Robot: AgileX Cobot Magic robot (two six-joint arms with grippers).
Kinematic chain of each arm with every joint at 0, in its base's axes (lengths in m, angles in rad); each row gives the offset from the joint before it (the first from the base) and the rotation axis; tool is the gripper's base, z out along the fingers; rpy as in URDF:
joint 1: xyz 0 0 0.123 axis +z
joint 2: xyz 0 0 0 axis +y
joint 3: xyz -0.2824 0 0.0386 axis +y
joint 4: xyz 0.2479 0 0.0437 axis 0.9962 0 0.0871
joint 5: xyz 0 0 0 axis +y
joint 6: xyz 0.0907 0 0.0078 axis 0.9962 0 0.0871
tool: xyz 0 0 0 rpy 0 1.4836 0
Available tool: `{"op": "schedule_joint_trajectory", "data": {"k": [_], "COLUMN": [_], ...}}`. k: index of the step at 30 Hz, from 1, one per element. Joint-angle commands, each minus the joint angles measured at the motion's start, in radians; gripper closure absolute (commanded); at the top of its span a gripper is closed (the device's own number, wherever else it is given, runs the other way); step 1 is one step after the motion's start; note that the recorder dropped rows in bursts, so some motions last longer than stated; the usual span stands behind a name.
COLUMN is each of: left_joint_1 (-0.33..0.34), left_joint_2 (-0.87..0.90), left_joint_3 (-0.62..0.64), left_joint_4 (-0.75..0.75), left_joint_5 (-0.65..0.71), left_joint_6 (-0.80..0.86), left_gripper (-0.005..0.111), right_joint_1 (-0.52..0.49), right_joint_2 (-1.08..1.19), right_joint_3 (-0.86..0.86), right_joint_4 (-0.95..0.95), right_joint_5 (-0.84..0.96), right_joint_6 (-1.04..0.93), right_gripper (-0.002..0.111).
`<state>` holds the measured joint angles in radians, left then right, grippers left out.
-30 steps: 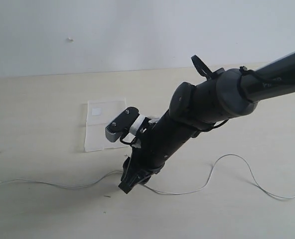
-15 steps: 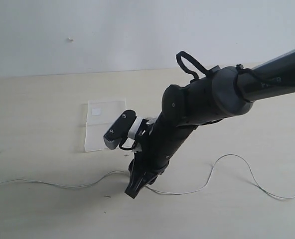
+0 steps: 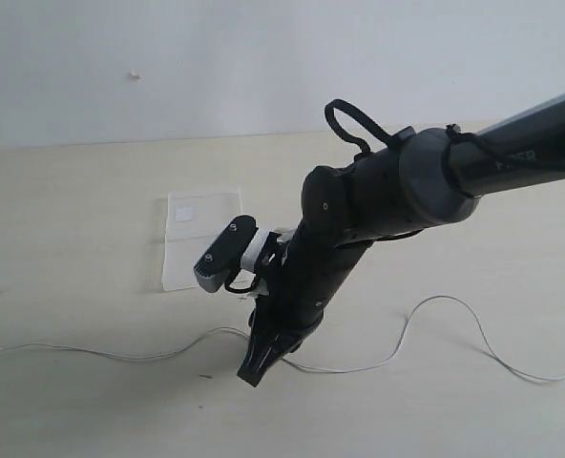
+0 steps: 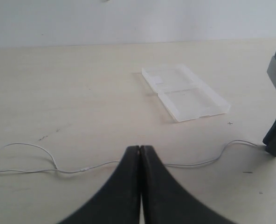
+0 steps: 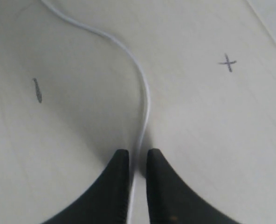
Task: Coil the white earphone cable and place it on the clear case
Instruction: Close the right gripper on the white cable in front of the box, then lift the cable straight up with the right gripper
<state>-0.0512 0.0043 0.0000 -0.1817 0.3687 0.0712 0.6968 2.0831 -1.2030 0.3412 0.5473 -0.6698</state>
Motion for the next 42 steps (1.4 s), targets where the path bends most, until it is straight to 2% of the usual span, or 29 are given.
{"op": "schedule_joint_trajectory", "data": {"k": [1, 3, 13, 31, 37, 42], "left_joint_1": [0.002, 0.002, 0.002, 0.002, 0.002, 0.002], "left_joint_2": [-0.004, -0.004, -0.004, -0.004, -0.004, -0.004], "left_joint_3": [0.000, 0.000, 0.000, 0.000, 0.000, 0.000], "left_joint_4": [-0.003, -0.003, -0.003, -0.003, -0.003, -0.003], "left_joint_5": [-0.005, -0.005, -0.005, -0.005, -0.005, -0.005], "left_joint_6": [0.001, 0.001, 0.001, 0.001, 0.001, 0.001], "left_gripper": [0.107, 0.107, 0.107, 0.107, 0.107, 0.107], "right_joint_1": [0.008, 0.008, 0.008, 0.008, 0.008, 0.008], "right_joint_2": [0.026, 0.026, -0.019, -0.434, -0.615, -0.668], "right_joint_3": [0.018, 0.018, 0.018, 0.018, 0.000, -0.178], "right_joint_4": [-0.027, -0.029, -0.027, 0.078, 0.078, 0.078], "right_joint_5": [0.084, 0.084, -0.004, -0.124, -0.107, 0.047], "right_joint_6": [0.007, 0.004, 0.050, 0.070, 0.072, 0.095], "right_gripper": [0.104, 0.108, 0.108, 0.108, 0.108, 0.108]}}
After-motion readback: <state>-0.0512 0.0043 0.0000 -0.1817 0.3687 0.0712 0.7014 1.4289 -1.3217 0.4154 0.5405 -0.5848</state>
